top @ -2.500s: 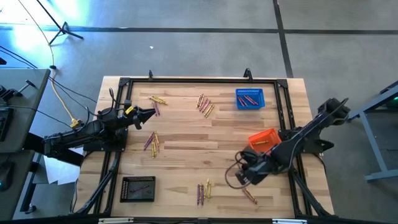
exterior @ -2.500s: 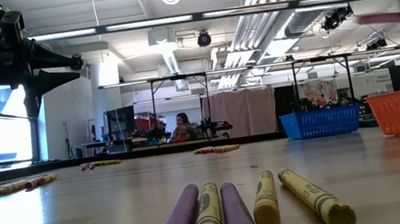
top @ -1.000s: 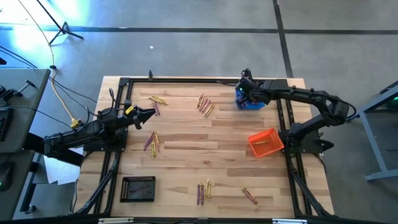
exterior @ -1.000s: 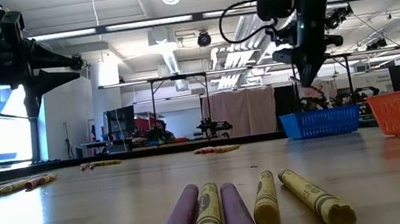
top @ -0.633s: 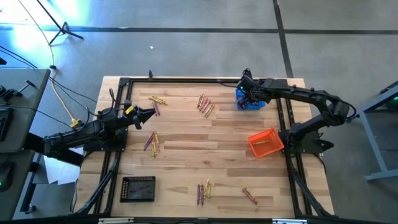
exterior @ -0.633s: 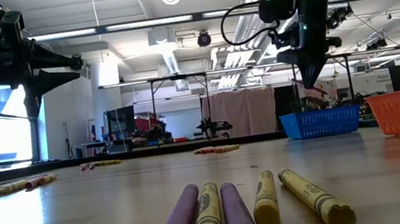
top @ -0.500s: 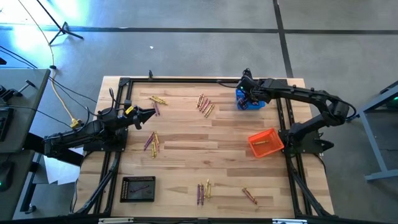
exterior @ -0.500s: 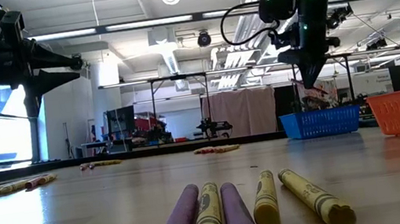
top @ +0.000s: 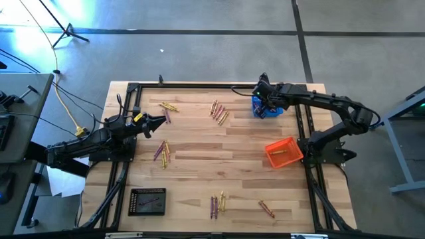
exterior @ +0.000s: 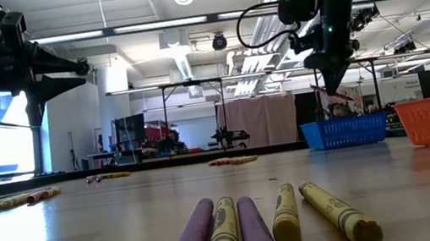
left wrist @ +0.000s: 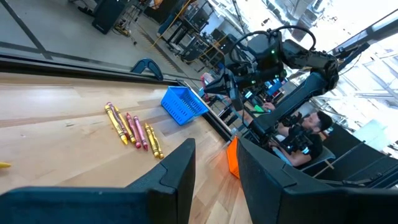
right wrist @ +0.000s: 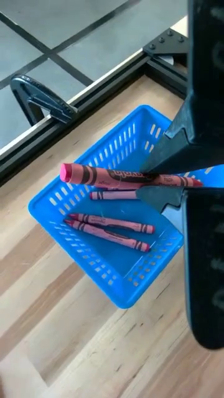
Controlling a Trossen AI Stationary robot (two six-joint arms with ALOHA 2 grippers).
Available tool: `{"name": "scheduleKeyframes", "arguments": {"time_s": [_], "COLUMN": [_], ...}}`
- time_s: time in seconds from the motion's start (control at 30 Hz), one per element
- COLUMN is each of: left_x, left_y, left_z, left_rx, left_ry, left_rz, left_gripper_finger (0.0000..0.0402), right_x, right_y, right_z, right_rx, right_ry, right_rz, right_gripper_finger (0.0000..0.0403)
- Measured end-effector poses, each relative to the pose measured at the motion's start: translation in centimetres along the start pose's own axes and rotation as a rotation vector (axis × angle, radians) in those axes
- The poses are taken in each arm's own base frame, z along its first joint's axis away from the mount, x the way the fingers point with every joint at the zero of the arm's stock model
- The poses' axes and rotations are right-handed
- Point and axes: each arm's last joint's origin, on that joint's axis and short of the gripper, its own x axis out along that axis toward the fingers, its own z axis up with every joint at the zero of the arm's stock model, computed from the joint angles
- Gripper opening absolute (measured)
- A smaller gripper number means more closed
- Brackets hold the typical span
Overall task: Sort crayons
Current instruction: Put the red crayon into the blue basket
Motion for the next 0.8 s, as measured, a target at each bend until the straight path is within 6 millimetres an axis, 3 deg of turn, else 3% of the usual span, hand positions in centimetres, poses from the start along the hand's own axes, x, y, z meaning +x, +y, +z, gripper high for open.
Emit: {"name": "scheduleKeyframes", "arguments": {"time_s": [0.5, 0.8], "left_x": [0.00, 0.00], "left_y": [0.00, 0.00], "left_z": [0.00, 0.00], "left_rx": [0.000, 0.000], "left_ry": [0.000, 0.000], "left_rz": [0.001, 0.000], "left_gripper_finger": [0.0106, 0.0106], "right_x": [-0.04, -0.04], "right_y": [0.07, 0.06], "right_z": [0.75, 0.67], "right_rx": [0.047, 0.063], "right_ry": [-0.072, -0.064], "right_rz": [0.009, 0.009], "right_gripper_finger": [0.0015, 0.0072]}}
